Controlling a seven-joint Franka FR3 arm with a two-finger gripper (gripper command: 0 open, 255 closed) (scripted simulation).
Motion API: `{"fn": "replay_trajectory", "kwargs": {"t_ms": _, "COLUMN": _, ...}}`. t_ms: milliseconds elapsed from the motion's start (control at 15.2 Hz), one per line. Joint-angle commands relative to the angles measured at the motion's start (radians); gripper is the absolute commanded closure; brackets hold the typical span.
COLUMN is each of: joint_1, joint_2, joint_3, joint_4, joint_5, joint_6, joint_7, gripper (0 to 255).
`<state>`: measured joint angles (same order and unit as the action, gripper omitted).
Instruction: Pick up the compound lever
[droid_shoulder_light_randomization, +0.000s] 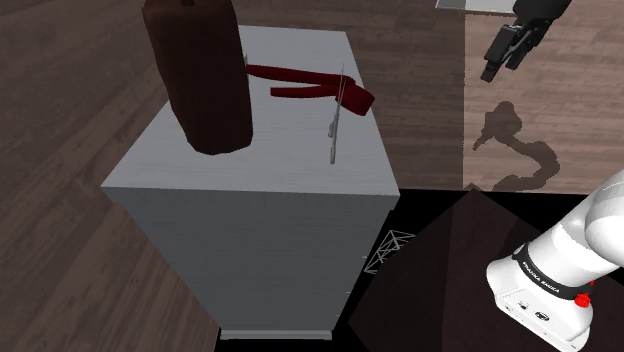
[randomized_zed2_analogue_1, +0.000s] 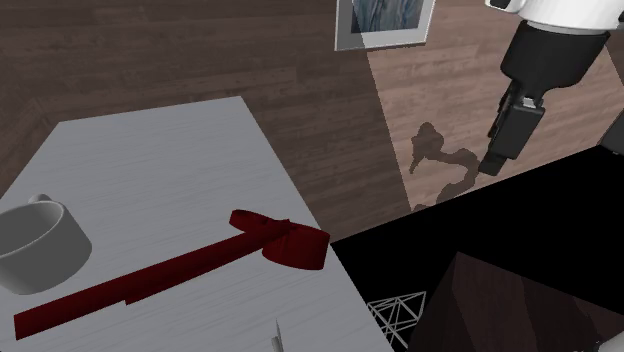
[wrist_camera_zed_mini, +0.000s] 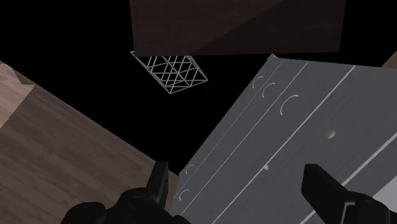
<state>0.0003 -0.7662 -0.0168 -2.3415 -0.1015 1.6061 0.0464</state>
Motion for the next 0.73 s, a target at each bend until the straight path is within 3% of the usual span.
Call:
{"fn": "replay_trajectory", "kwargs": {"t_ms": 0, "joint_1": 0.0, "joint_2": 0.0, "joint_3": 0.0, "joint_4": 0.0, "joint_5": 0.0, "joint_6": 0.0, "joint_7": 0.0, "gripper": 0}}
{"fn": "replay_trajectory", "kwargs": {"t_ms": 660, "joint_1": 0.138, "joint_2": 0.29, "joint_3": -0.022, "joint_4": 0.16, "joint_5": 0.055, "joint_6": 0.207, "joint_7": -0.253, "gripper": 0}}
